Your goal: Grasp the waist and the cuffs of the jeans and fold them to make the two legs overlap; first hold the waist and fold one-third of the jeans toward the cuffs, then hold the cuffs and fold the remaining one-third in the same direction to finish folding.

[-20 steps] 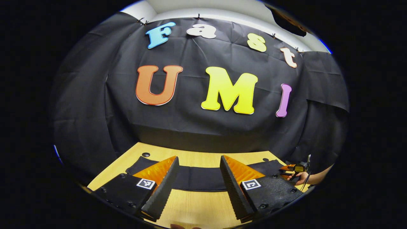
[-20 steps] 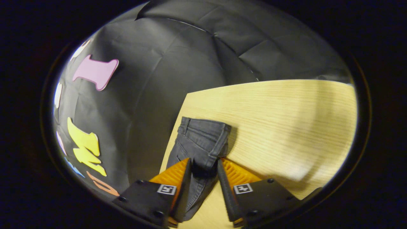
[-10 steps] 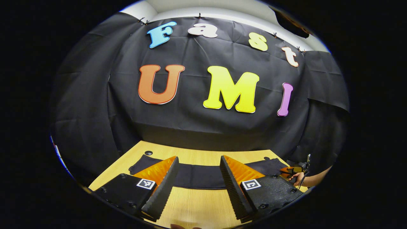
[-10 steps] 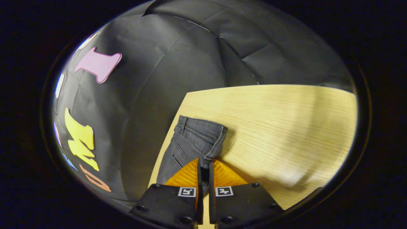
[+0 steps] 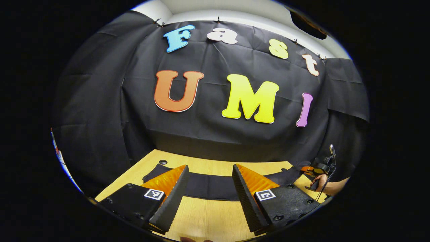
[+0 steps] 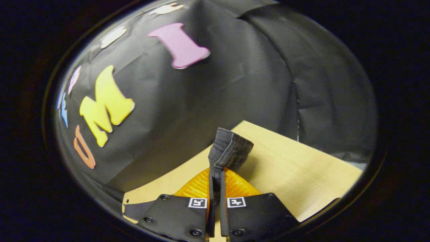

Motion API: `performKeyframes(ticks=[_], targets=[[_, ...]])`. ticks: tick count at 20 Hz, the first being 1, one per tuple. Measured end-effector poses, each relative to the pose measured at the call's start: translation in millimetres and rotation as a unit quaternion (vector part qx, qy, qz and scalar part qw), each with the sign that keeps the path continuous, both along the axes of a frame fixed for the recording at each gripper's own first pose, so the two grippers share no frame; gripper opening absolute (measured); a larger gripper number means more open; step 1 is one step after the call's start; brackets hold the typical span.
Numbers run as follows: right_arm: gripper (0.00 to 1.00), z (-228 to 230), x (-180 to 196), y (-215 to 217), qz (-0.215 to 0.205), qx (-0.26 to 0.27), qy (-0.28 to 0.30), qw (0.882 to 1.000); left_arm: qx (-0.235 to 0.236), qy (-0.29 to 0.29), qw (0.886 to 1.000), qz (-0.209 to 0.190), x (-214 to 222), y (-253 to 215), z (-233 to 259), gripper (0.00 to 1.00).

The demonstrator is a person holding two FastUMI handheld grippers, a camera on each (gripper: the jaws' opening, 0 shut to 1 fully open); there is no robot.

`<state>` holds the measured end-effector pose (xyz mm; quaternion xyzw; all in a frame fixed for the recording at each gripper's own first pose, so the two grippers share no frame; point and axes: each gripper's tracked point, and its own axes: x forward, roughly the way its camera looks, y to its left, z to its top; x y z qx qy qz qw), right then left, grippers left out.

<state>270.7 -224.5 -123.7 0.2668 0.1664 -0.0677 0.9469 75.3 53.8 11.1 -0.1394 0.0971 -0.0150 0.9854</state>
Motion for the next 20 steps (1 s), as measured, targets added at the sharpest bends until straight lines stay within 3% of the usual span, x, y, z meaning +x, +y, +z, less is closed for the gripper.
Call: performKeyframes(ticks=[5,9,13,14,15,20], targets=[[0.07,66,4,93,0.072,-0.068,-0.058,0.993,-0.004,-0.003,1.000,0.020,-16,27,0,0.84],[0.07,81,3,191,0.145,-0.112,-0.081,0.980,-0.005,0.000,0.999,0.040,-33,54,-4,0.83],[0.07,55,-2,277,0.203,-0.143,-0.074,0.966,-0.007,0.006,0.998,0.068,-49,81,-11,0.84],[0.11,43,-5,295,0.215,-0.145,-0.066,0.964,-0.008,0.009,0.997,0.074,-52,87,-13,0.84],[0.07,31,-8,311,0.224,-0.146,-0.060,0.962,-0.009,0.010,0.997,0.081,-56,93,-15,0.84],[0.07,-50,-13,378,0.264,-0.168,0.004,0.950,-0.013,0.016,0.994,0.108,-70,118,-17,0.83]])
